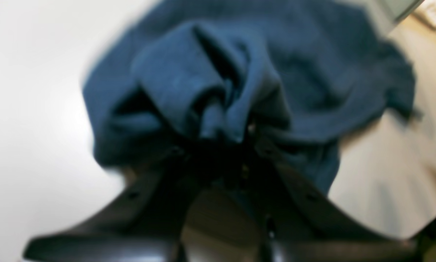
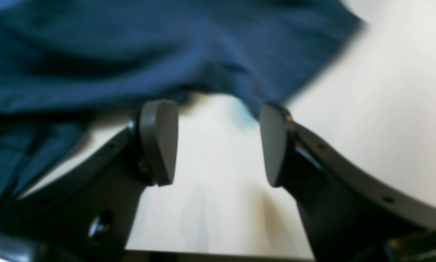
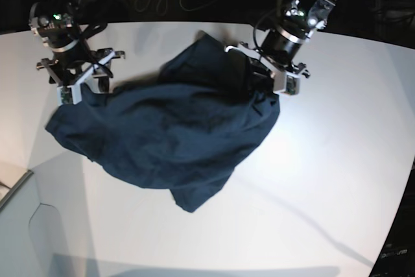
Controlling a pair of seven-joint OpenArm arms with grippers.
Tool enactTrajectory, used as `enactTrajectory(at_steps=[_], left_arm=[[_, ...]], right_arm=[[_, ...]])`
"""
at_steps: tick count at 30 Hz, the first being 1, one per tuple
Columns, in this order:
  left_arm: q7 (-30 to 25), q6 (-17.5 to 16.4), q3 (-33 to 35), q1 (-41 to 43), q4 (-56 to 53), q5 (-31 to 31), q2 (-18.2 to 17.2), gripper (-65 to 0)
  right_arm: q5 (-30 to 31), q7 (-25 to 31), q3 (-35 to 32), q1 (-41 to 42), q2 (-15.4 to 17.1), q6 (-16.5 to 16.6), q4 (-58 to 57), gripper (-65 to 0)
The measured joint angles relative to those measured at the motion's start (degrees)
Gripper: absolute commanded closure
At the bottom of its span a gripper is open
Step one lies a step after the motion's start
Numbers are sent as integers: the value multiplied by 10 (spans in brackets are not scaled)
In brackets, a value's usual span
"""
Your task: Layout the t-shirt on the table in an organized manner, then fold the t-shirt properly
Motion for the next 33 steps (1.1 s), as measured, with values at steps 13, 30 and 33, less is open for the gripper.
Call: enactTrajectory(at_steps=[13,30,33], left_arm=[[4,2,-27,0,14,2,-80,0],[108,-3,-27,2,3,146,-50,-6],[108,-9,-22,3,4,148,-48,-48]], right_arm=[[-5,5,-107,62,37,0,-171,-361],[-2,6,-106,162,67,-1,-280,0],[-5,-1,-105,154,72,0,-223,0]])
